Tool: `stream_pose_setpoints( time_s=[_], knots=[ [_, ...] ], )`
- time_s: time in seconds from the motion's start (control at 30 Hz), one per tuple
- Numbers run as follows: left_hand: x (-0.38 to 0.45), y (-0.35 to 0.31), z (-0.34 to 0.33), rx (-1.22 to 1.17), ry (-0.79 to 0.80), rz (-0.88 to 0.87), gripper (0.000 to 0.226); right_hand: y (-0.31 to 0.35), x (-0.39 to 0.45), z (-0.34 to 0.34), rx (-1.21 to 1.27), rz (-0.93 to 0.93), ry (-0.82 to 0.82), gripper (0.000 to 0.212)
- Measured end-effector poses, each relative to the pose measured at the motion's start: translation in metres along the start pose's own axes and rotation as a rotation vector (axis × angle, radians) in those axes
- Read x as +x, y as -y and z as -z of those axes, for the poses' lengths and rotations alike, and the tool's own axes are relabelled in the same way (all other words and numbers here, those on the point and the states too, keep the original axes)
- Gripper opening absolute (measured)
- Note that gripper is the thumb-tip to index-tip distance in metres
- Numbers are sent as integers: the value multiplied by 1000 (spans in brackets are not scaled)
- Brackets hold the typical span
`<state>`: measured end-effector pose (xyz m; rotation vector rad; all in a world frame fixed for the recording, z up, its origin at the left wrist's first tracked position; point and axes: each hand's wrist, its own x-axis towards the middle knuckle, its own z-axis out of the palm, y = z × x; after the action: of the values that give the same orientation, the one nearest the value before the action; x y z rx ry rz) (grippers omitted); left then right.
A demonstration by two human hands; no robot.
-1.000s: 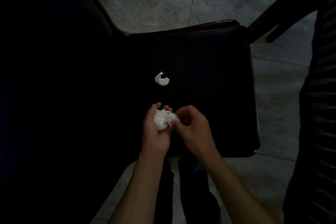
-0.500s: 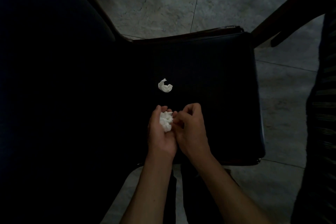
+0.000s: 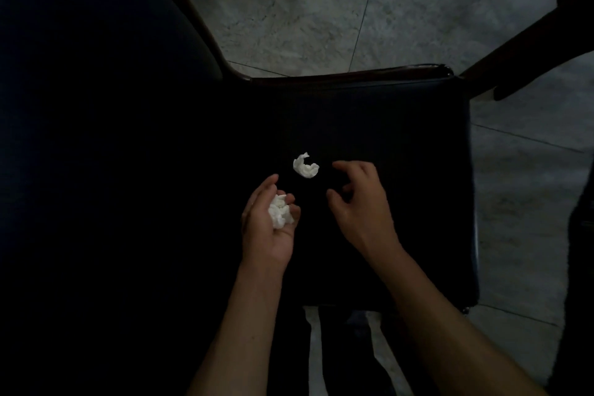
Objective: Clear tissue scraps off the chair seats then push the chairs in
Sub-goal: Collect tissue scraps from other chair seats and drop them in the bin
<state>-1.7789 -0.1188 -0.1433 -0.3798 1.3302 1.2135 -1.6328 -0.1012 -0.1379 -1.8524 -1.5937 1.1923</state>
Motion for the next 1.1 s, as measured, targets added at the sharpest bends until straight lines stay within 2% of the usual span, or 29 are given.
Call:
stream_pose_setpoints(
  time_s=[0.13,0.27,0.4,0.6,0.8,0.97,1.1],
  knots=[
    [5,-5,0,-84,-27,6,15,8,31,-9,-174,174,73,47],
    [9,-5,2,-118,-57,-22,15,10,49,-21,-370,270,194,52],
    [10,-4,4,-182,-70,-14,13,7,52,-27,-448,288,264,39],
    [11,-4,5,-223,-69,18,12,0,45,-28,-475,233,242,23],
    [7,-6,4,-221,-43,35,12,0,47,-29,-366,97,183,17],
    [1,-7,3,-234,7,48,17,7,35,-20,-57,-38,30,11],
    [-3,-4,-1,-220,96,33,23,24,16,-12,130,-40,-19,7]
  ],
)
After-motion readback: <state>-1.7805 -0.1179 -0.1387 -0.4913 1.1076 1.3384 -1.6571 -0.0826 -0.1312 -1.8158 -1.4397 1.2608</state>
